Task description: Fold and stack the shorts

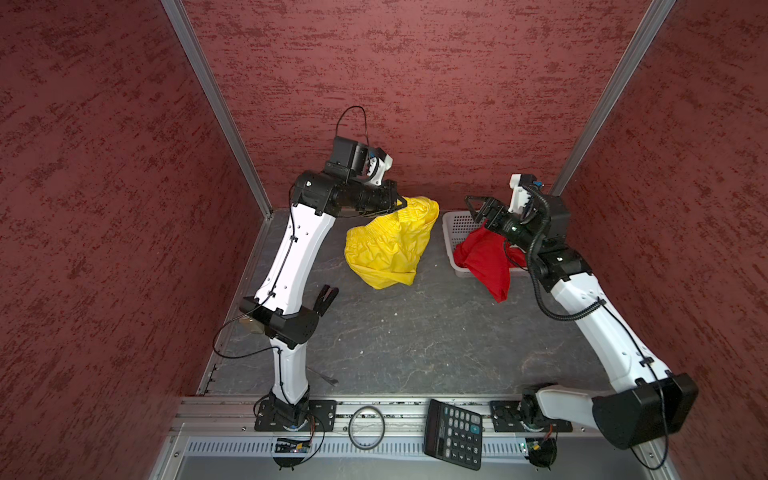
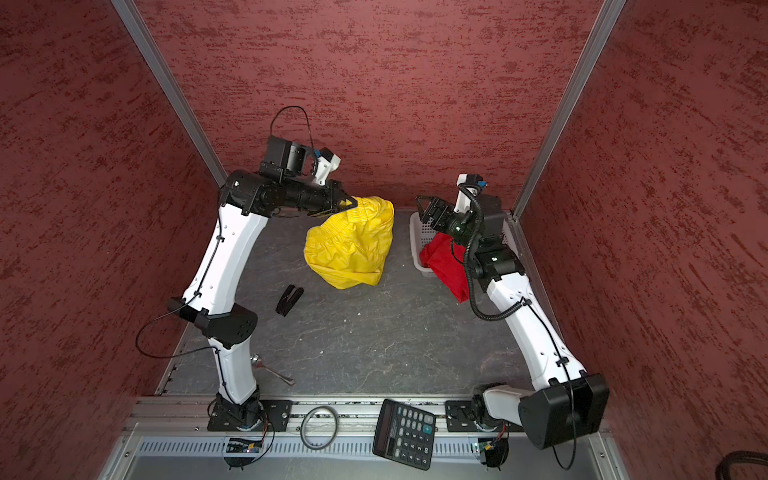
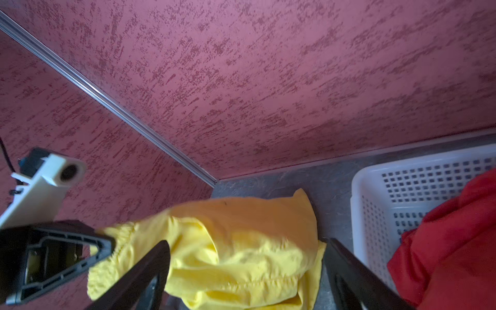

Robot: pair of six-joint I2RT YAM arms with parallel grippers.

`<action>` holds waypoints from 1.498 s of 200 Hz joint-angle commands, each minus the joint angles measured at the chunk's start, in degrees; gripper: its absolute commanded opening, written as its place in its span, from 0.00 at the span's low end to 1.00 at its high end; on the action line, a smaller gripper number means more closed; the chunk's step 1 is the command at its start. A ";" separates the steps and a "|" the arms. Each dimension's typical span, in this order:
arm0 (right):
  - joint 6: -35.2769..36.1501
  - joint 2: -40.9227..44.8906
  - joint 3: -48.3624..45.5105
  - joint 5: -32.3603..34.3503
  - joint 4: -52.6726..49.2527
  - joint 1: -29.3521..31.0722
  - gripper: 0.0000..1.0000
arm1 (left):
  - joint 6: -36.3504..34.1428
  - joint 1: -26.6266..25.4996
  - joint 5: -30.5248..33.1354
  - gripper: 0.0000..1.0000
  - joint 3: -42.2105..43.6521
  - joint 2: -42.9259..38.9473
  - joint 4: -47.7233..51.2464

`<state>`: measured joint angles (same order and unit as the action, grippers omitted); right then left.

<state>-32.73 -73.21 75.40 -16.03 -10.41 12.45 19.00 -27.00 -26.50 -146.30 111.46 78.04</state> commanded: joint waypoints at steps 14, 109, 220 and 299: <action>6.45 -4.05 5.91 2.81 -5.36 -0.48 0.91 | -15.58 -9.64 6.67 0.00 0.66 -5.13 8.69; 7.31 -23.87 7.69 -20.87 -9.89 7.63 0.91 | -21.29 -8.68 -1.19 0.00 23.81 -25.67 -8.33; 6.16 -5.09 -16.71 -33.37 8.00 12.74 0.90 | 16.93 22.22 -34.22 0.00 35.41 -24.74 -54.62; 16.74 -0.38 -17.37 -16.91 1.89 11.09 0.90 | 16.88 18.47 -41.46 0.00 25.99 -21.96 -53.24</action>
<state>-22.33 -73.41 55.77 -41.69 -5.45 25.93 37.56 -8.34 -63.18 -117.75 94.76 26.87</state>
